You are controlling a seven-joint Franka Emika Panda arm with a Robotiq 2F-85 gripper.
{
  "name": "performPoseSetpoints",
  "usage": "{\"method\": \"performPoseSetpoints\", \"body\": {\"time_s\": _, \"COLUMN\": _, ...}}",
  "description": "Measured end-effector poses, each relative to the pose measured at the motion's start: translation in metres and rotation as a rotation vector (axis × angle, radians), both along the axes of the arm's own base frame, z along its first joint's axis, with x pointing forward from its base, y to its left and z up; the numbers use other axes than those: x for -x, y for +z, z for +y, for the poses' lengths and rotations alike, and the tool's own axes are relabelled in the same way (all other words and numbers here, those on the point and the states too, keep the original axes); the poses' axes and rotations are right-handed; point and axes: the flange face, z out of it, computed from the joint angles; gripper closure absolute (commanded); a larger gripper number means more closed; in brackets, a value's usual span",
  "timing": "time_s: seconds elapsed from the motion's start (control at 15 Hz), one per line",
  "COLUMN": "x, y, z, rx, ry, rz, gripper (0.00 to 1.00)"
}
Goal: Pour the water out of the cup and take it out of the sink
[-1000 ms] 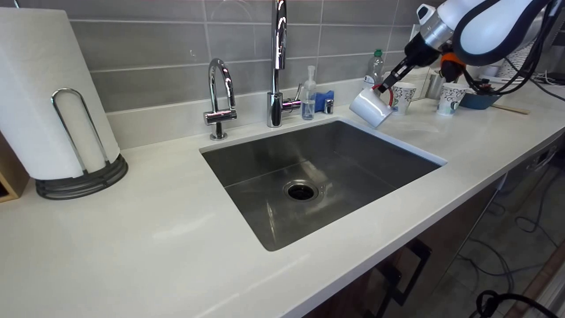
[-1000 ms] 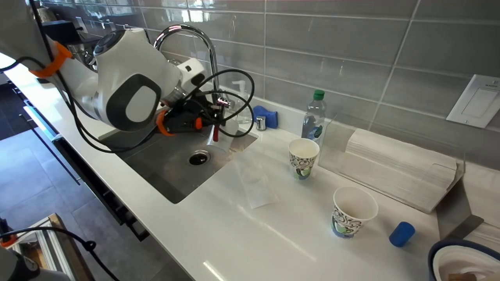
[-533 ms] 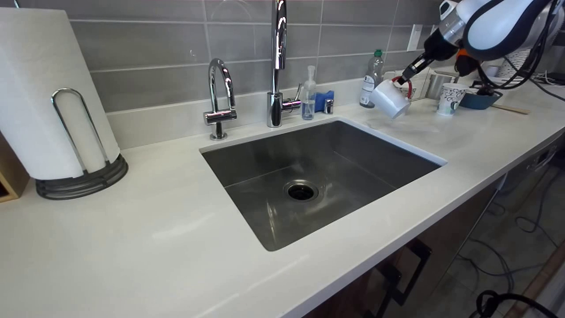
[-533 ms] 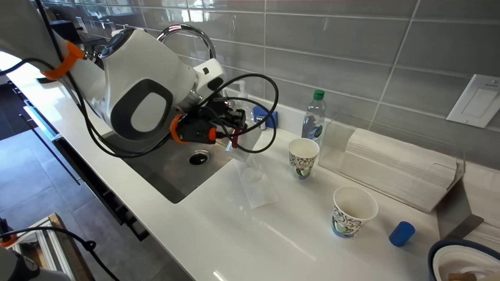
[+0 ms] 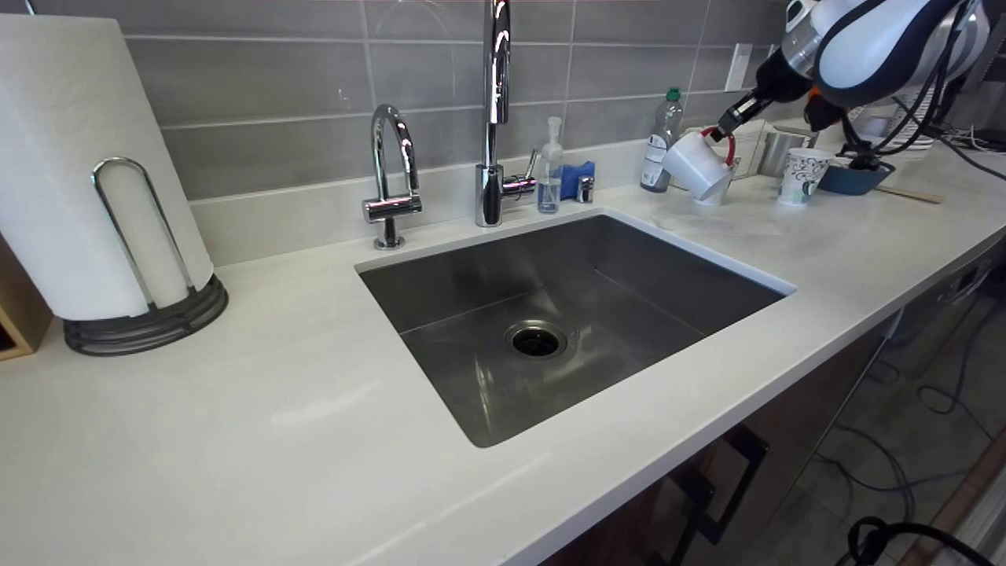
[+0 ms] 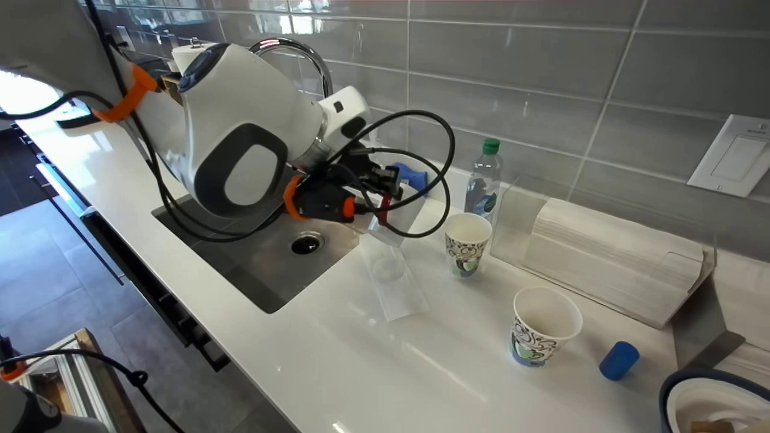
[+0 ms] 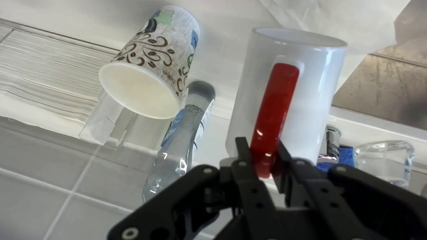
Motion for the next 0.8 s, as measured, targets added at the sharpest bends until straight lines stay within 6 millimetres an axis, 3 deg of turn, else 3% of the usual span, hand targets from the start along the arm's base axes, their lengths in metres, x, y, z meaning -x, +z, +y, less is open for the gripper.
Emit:
{"method": "performPoseSetpoints", "body": {"time_s": 0.47, "x": -0.02, "y": -0.044, "z": 0.016, "rx": -0.011, "ry": -0.024, "rz": -0.009, "gripper": 0.95}}
{"method": "performPoseSetpoints", "body": {"time_s": 0.8, "x": -0.026, "y": -0.051, "z": 0.037, "rx": 0.008, "ry": -0.028, "rz": -0.05, "gripper": 0.95}}
